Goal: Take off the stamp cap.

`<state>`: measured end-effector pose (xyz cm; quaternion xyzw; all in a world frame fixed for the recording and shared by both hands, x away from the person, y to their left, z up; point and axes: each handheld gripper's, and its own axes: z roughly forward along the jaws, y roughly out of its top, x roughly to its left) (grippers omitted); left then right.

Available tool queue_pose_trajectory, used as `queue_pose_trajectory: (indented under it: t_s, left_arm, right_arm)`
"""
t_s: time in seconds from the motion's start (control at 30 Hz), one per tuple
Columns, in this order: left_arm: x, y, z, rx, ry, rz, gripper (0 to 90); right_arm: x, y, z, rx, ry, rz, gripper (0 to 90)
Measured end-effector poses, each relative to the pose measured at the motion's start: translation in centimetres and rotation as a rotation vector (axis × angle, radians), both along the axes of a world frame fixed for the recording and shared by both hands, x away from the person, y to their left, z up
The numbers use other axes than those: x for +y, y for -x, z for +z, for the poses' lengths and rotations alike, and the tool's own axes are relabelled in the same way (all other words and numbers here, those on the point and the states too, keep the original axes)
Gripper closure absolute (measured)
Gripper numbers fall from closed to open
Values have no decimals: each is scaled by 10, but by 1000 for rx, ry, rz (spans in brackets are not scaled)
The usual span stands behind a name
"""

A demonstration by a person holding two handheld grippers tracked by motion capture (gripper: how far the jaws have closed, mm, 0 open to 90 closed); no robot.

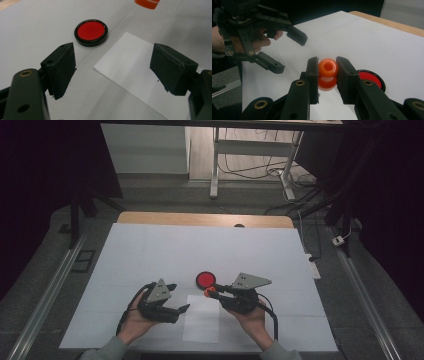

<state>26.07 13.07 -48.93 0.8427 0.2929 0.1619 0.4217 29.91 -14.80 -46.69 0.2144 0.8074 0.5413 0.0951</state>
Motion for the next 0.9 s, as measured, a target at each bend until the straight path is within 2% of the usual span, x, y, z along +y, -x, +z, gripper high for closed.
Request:
queue_pose_trajectory:
  t_s: [0.57, 0.9]
  left_arm:
    - [-33, -9, 2, -3, -9, -66, 232]
    - [-41, -10, 2, -1, -10, -81, 237]
  right_arm:
    - [-1, 0, -1, 5, -1, -5, 723]
    - [-1, 0, -3, 10, -1, -3, 723]
